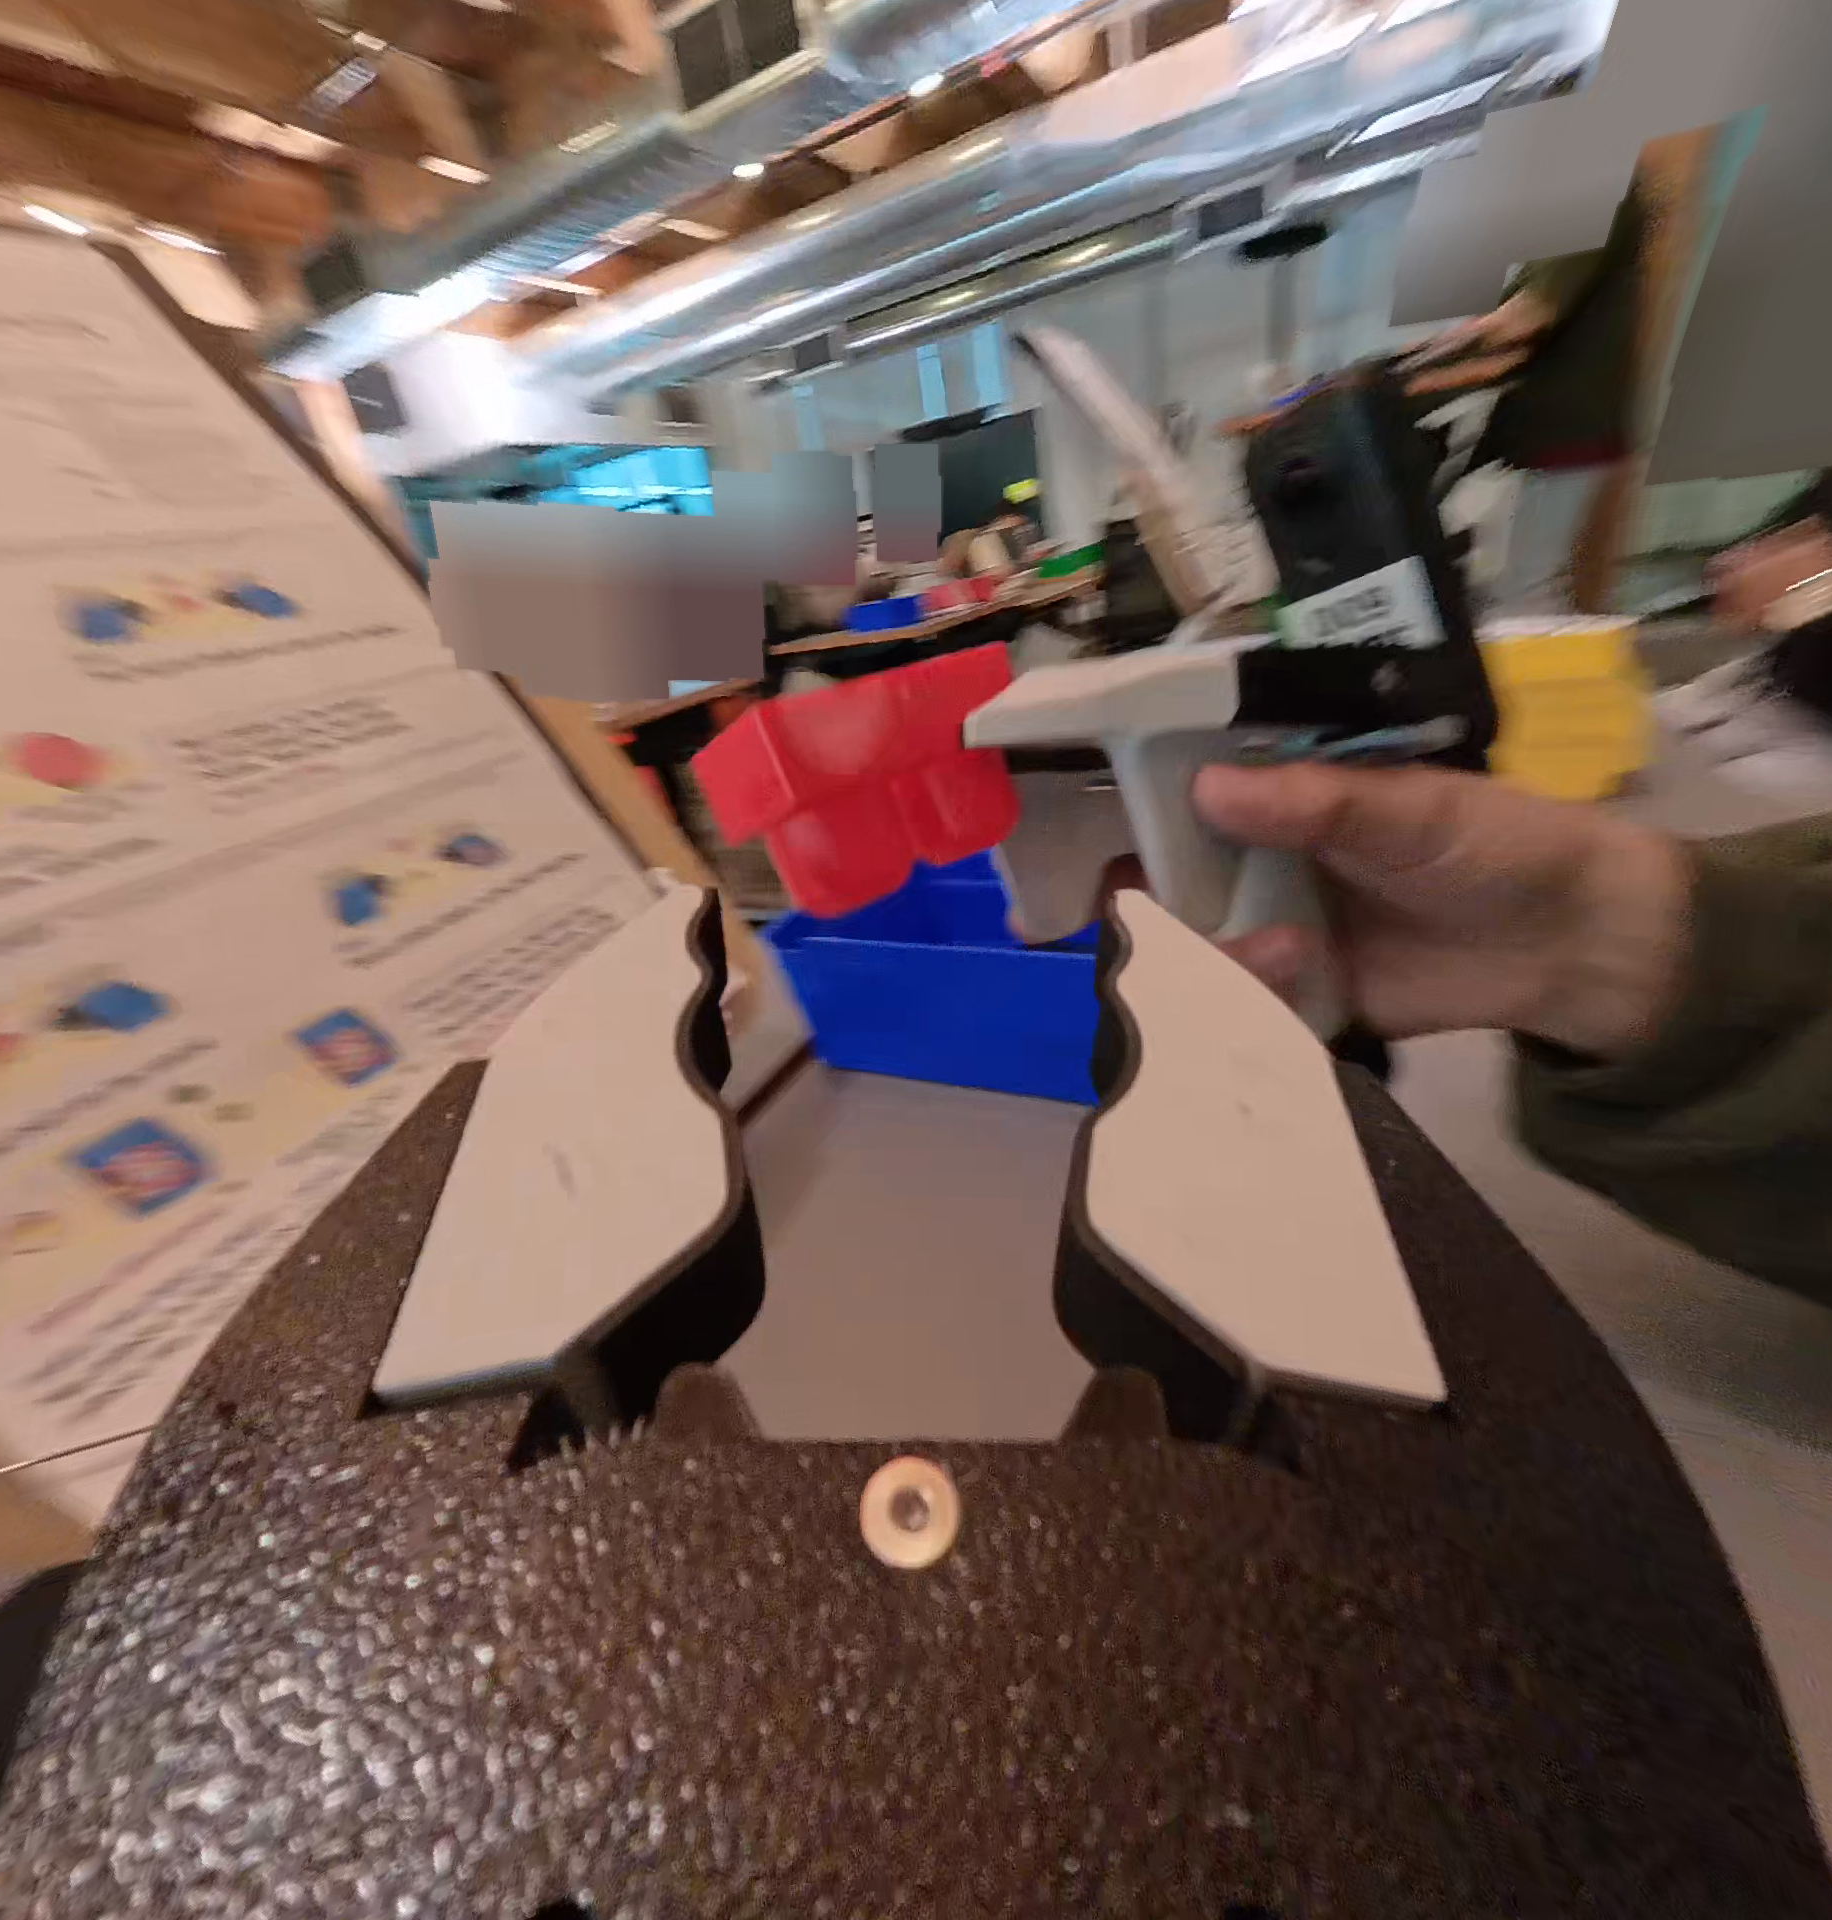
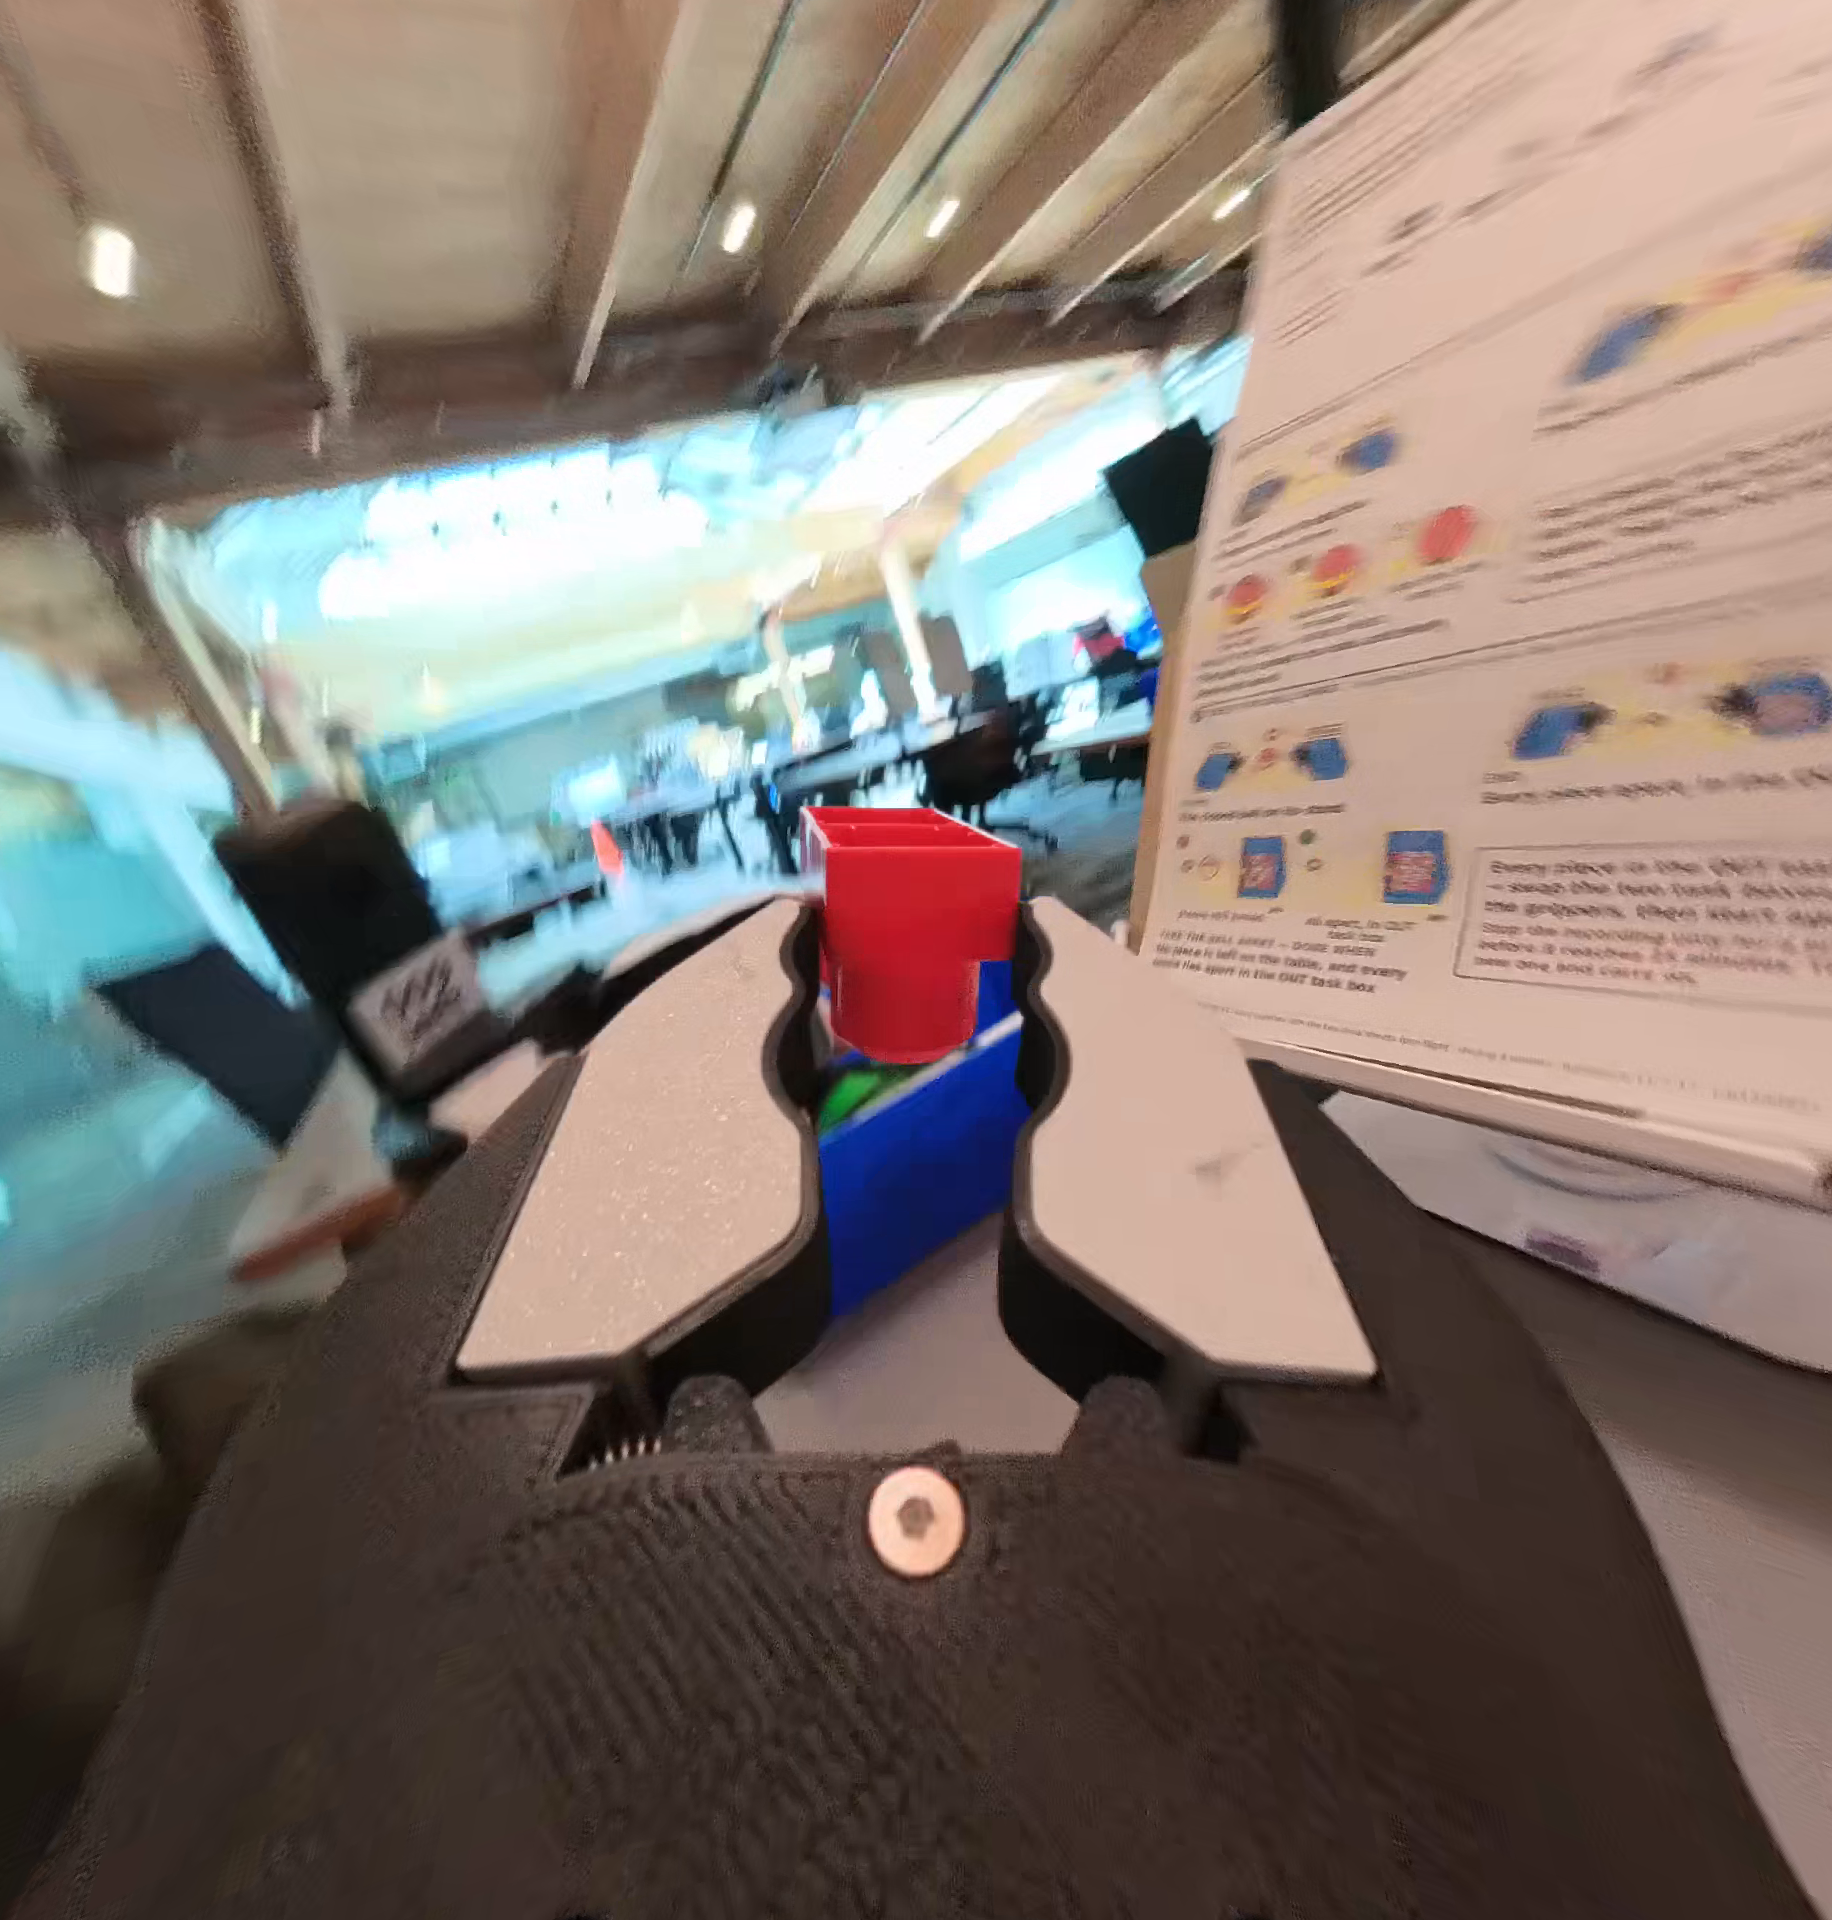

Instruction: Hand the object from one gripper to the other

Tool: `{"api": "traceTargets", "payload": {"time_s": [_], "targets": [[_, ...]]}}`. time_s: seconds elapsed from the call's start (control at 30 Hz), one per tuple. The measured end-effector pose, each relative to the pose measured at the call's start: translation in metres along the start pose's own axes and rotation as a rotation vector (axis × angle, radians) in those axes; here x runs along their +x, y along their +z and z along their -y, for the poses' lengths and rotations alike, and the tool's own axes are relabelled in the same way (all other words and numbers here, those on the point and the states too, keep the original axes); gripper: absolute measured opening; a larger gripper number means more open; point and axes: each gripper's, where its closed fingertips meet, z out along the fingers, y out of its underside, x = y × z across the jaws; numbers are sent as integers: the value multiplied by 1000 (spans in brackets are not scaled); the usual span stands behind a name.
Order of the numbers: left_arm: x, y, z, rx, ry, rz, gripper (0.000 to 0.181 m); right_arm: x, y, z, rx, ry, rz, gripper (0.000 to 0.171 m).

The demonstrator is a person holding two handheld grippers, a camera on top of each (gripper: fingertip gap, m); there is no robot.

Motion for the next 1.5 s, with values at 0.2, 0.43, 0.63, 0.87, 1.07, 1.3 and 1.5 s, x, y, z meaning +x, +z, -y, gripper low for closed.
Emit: {"api": "traceTargets", "payload": {"time_s": [0.2,0.43,0.63,0.87,1.07,1.3,1.5], "targets": [[-10,11,12,54,397,374,73,-5,4,6,160,408,82,36],[-11,5,20,137,572,538,71,-25,20,-11,178,700,240,36],[-16,-4,23,145,637,586,64,-31,22,-14,150,662,293,36],[27,-5,5,-40,373,-83,64,-30,-16,-44,-271,-160,312,89],[62,-37,-7,-102,82,-504,64,-69,-37,-53,-304,-421,519,87],[63,-39,-15,-128,53,-537,64,-85,-26,-59,-302,-421,553,71],[58,-40,-14,-116,34,-519,64,-73,-25,-72,-377,-502,502,69]]}}
